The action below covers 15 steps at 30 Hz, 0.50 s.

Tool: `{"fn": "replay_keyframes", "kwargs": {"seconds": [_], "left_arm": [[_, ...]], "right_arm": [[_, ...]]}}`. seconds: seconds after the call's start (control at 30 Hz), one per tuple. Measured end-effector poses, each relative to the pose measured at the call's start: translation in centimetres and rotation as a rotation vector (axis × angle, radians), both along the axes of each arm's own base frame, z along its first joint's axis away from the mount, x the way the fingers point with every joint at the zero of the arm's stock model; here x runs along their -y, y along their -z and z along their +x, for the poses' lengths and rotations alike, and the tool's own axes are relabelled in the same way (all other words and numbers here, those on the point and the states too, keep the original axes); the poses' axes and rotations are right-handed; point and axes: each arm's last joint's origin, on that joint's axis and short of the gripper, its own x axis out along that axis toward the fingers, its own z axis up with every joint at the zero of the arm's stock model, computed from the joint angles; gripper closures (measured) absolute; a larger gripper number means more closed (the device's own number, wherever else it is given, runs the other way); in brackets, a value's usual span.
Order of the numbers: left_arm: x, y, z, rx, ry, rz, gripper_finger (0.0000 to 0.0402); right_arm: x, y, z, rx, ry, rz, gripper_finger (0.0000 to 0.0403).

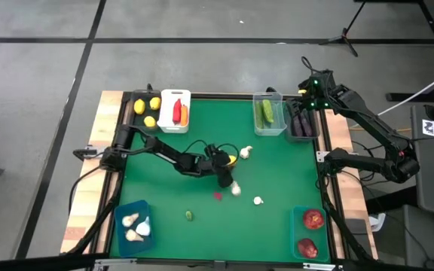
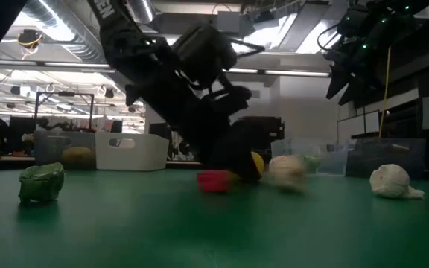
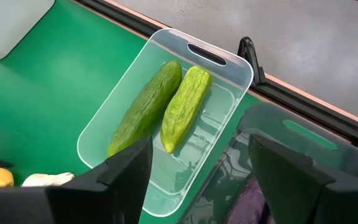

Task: Sort produce into baskets
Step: Put the lemon into the left black bin

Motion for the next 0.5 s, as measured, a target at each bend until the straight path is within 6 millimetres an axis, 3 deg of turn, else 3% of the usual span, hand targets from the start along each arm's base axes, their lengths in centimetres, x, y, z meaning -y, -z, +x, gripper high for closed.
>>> {"fn": "replay_keyframes", "kwargs": {"seconds": [0.3, 0.43, 0.5], "left_arm": [[0.1, -1.6, 0.8, 0.071, -0.008, -0.015, 0.0213], [0.0, -2.6, 1.3, 0.089, -0.001, -0.008, 0.0222], [0.0, -4.3, 1.4, 0.102, 0.005, 0.013, 0.0220]], "right_arm": [[0.0, 0.0, 0.0, -0.001, 0.000, 0.002, 0.0139], [-0.1, 0.0, 0.0, -0.004, 0.000, 0.007, 0.0139], [-0.1, 0.1, 0.0, -0.005, -0.001, 0.008, 0.0139]]}}
